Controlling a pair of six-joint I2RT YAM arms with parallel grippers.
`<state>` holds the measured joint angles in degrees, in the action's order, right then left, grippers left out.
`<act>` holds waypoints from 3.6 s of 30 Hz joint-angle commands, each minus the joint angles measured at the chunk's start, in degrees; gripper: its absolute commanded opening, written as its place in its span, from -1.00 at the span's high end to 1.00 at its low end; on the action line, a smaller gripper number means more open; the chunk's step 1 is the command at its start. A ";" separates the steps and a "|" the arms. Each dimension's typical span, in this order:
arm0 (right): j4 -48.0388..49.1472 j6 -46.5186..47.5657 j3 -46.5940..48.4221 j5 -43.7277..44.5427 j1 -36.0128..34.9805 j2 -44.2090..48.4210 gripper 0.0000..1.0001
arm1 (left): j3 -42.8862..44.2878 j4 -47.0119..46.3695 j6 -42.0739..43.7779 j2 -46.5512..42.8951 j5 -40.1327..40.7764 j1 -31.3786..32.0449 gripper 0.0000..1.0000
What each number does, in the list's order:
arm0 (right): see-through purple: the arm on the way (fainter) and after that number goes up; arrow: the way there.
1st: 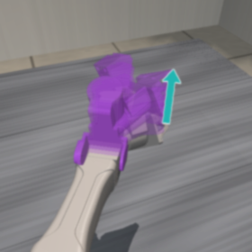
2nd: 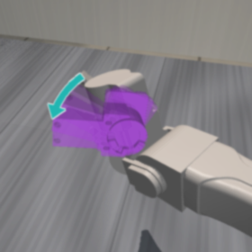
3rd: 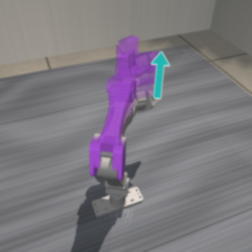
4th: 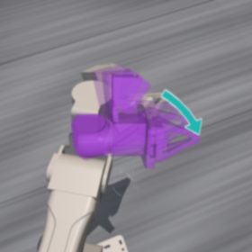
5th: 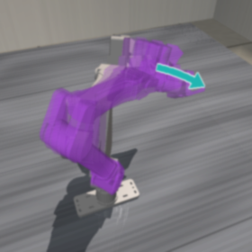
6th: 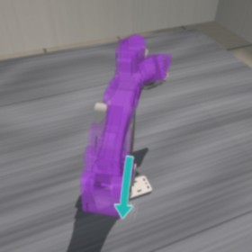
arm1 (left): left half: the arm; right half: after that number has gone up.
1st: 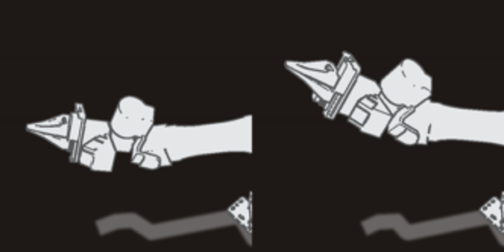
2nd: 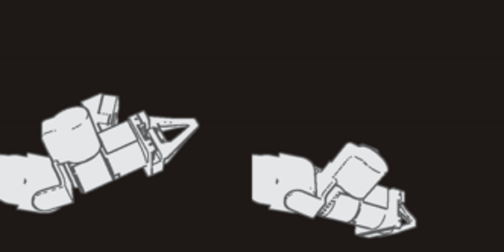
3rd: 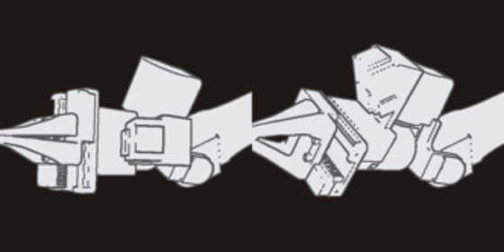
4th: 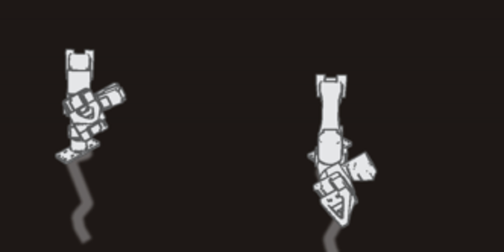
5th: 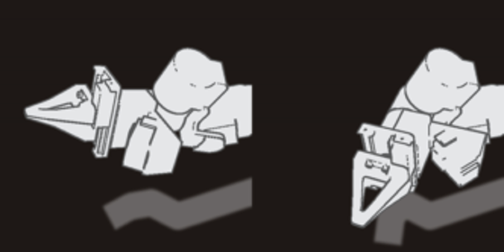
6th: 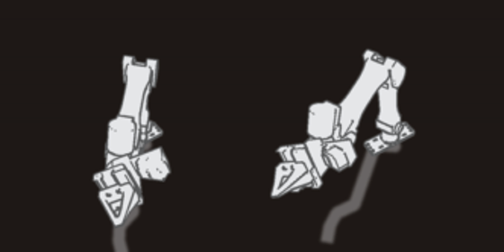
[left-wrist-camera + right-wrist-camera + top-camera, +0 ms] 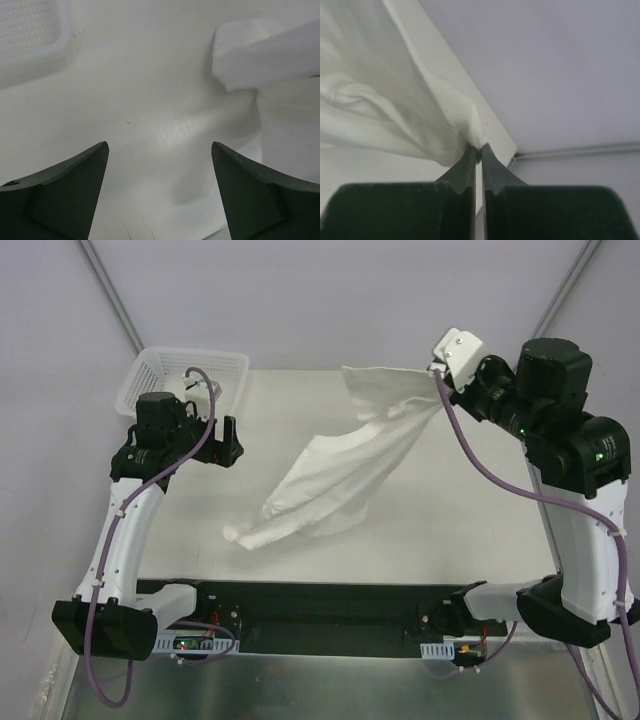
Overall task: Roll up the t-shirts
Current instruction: Place the T-shirt at the center of the board, then flatten out the T-shirt at the center of the board.
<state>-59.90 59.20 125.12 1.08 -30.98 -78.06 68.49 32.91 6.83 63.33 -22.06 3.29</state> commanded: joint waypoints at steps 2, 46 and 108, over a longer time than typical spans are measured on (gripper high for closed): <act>4.79 -1.45 -15.75 2.18 15.40 5.97 0.99 | 1.12 -1.09 -0.15 1.44 -4.30 -0.39 -0.68; 5.75 -17.80 -46.57 -16.02 36.78 2.49 0.99 | 10.59 5.50 3.81 43.03 -4.39 28.80 1.00; 8.83 -17.01 -38.30 -22.00 41.97 -25.02 -0.44 | 16.33 21.50 6.70 31.94 -4.13 10.77 -0.47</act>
<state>-49.95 42.44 81.28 -23.86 11.03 -97.27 84.99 54.19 14.31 95.79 -25.45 13.58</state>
